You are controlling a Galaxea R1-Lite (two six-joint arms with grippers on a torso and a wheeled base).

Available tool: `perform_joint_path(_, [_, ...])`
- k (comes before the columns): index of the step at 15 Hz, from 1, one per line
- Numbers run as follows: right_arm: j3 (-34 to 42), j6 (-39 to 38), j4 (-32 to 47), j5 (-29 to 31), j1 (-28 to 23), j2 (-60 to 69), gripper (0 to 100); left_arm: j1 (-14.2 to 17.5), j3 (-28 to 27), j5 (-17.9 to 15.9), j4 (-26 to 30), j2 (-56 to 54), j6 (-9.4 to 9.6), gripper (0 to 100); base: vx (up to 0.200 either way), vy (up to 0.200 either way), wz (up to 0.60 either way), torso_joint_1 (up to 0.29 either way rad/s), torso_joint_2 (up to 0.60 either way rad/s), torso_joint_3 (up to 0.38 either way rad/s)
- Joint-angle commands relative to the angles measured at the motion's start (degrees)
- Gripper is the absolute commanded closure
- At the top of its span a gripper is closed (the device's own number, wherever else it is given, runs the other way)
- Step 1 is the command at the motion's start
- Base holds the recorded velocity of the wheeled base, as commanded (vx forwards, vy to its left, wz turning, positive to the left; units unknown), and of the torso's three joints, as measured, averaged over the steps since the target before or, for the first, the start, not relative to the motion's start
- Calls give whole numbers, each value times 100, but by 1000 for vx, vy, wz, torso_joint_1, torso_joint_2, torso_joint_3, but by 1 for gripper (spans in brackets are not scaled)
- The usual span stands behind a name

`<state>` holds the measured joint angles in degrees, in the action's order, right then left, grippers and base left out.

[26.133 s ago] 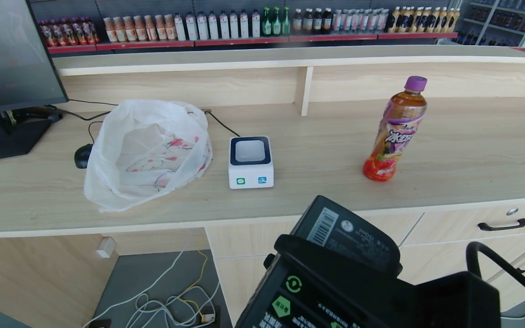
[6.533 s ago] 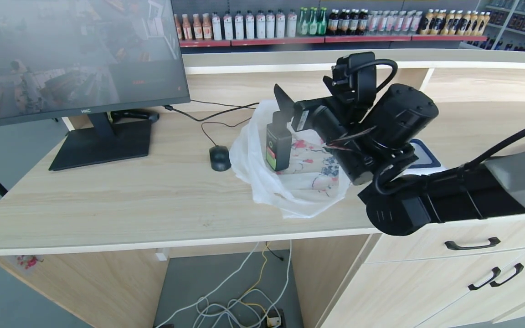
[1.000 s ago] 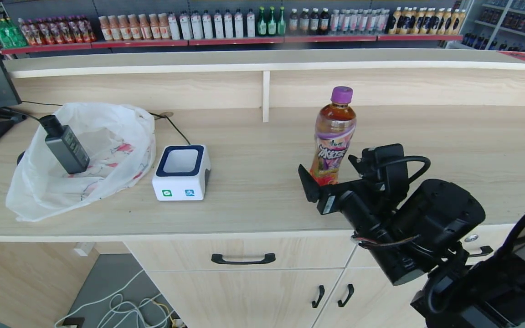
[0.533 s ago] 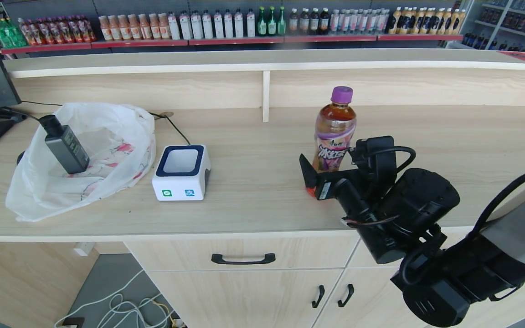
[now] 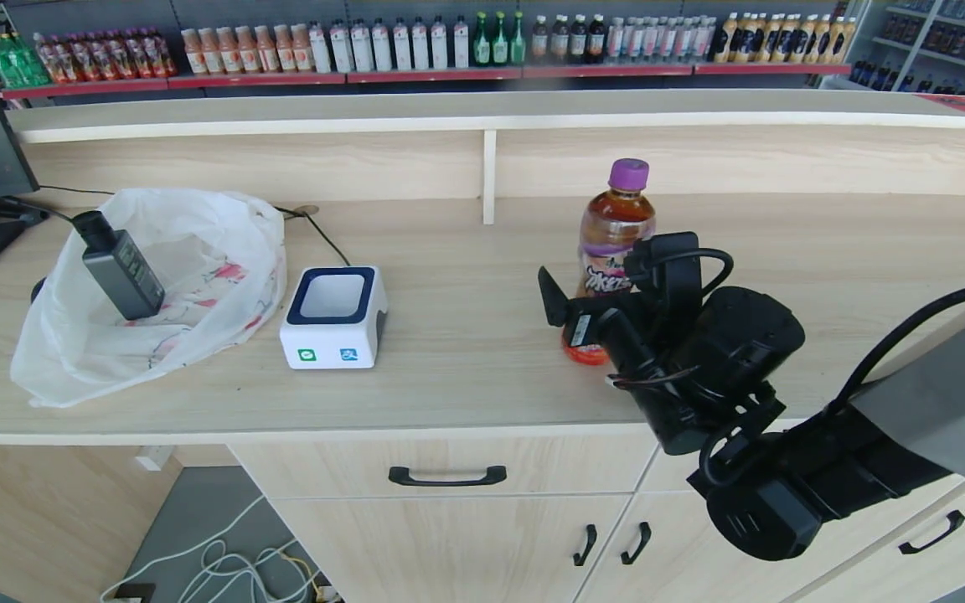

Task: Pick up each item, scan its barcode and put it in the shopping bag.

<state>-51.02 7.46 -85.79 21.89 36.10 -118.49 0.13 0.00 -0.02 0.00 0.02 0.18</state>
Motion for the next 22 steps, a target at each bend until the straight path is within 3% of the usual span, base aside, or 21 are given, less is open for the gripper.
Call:
perform_joint_path(1, [-84, 1, 44, -10, 3, -25, 0, 4, 0, 2, 0, -2, -1, 0, 0, 0, 0, 0, 0, 0])
perform_joint_path(10, [-93, -8, 79, -1, 11, -7, 0, 4, 0, -6, 0, -2, -1, 0, 0, 0, 0, 0, 0, 0])
perform_joint_path(11, [-101, -8, 71, 8, 11, -7, 100, 4, 0, 2, 0, -2, -1, 0, 0, 0, 0, 0, 0, 0])
perform_joint_path(22, [-251, 1, 71, -1, 11, 98, 100, 4, 0, 2, 0, -2, -1, 0, 0, 0, 0, 0, 0, 0])
